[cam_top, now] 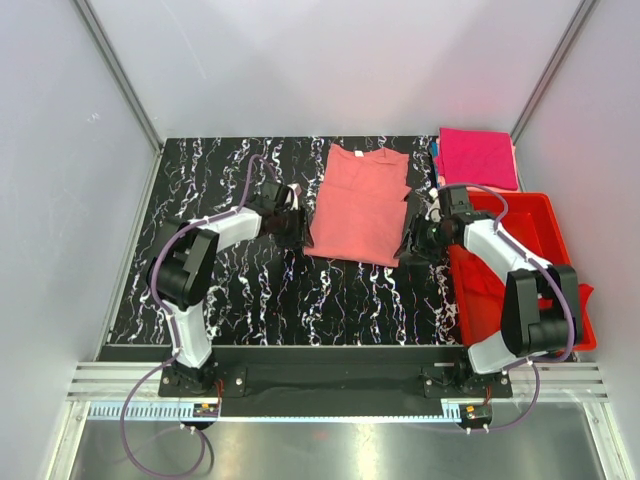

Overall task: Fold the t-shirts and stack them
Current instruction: Fold the tshirt

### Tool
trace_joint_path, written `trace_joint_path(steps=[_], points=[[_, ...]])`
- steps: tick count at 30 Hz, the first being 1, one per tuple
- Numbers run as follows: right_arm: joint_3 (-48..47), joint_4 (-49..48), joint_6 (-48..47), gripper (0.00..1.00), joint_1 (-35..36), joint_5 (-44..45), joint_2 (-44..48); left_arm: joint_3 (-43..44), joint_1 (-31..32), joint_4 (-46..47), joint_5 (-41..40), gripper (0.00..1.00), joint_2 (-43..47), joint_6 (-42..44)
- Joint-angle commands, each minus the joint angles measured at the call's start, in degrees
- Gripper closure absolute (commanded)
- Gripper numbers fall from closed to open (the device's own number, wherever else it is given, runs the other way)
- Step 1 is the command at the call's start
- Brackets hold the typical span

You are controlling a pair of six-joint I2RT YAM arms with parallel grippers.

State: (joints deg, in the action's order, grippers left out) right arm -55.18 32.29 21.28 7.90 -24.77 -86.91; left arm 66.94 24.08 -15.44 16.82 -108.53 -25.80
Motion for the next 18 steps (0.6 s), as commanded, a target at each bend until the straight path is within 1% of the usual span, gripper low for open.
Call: trace_joint_path(steps=[1,3,4,5,7,8,12,14,15,17,18], points=[[2.0,-2.3,2.3,0.49,0.4,-1.1,3.2,-0.8,0.4,-0.4,0.1,0.49,0.4,0.2],[4.2,-7.4,4.7,0.47,0.4,-2.0,3.2,-2.1,0.5,1.9,1.4,0.49,1.0,-0.4],[6.0,-9.7,7.3,0.47,0.4,-3.0,2.5,-2.3,0.6,2.6,2.0,0.54,1.0,-0.6],[6.7,-13.7,8.4,0.47,0.4,-3.8,2.1,-2.5,0.6,2.9,2.8,0.62,0.9,-0.6],[7.5,-16.5,10.1,0.47,0.5,-3.2,0.2,-2.3,0.6,2.3,2.8,0.73,0.4,-0.6],[7.3,-17.8,10.1,0.47,0.5,-2.6,-0.9,-2.3,0.7,2.1,2.6,0.81,0.4,-0.6],[4.8,-16.4,8.6,0.49,0.7,-0.5,-6.2,-2.8,1.0,1.8,2.7,0.94,0.5,-0.7],[5.5,-16.8,8.3,0.5,0.7,-0.1,-6.3,-2.8,1.1,1.6,2.4,0.97,0.7,-0.7],[6.0,-17.3,8.3,0.53,0.8,-0.4,-6.0,-2.8,1.1,1.5,2.3,1.0,0.8,-0.6],[7.3,-17.9,8.3,0.56,0.9,-1.0,-5.2,-3.0,1.5,1.6,2.4,1.0,0.8,-0.7],[7.6,-18.1,8.2,0.61,0.9,-1.7,-5.0,-3.0,1.7,1.5,2.4,1.0,0.8,-0.8]])
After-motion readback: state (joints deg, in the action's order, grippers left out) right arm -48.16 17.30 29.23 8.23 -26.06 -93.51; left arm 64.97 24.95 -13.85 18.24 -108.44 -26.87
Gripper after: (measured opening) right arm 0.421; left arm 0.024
